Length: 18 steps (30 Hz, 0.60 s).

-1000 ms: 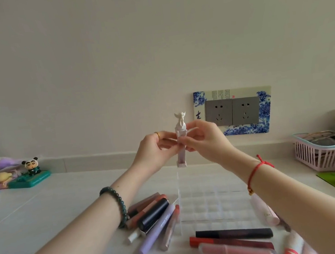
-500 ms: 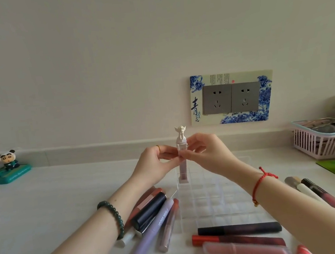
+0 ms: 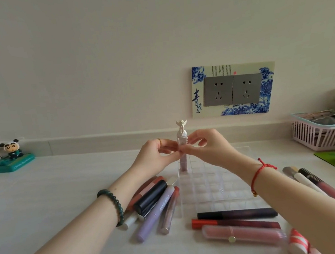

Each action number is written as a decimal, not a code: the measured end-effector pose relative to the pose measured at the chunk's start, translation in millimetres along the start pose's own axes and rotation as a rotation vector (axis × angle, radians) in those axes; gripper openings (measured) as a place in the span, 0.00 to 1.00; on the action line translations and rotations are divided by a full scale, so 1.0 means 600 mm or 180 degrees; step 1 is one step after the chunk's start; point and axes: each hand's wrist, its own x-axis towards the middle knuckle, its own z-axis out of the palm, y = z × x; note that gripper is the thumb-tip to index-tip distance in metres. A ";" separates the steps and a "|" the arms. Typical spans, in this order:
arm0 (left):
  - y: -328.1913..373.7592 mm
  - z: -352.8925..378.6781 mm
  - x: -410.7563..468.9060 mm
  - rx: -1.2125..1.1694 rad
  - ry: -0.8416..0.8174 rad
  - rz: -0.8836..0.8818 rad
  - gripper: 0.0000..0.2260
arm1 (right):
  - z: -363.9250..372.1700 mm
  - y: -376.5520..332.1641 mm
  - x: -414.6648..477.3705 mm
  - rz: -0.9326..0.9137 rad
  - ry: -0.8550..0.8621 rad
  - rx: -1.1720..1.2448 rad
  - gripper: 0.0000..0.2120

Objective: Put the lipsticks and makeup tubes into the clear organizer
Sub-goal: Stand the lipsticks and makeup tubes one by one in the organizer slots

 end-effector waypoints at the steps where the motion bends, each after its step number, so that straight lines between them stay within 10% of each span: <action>1: 0.001 -0.003 -0.002 0.0044 -0.0014 -0.0015 0.09 | -0.004 -0.003 -0.002 0.0005 -0.0011 -0.0024 0.12; 18: 0.087 -0.007 -0.155 0.0417 -0.0086 0.0394 0.11 | -0.134 -0.035 -0.165 -0.0253 -0.0275 -0.0202 0.08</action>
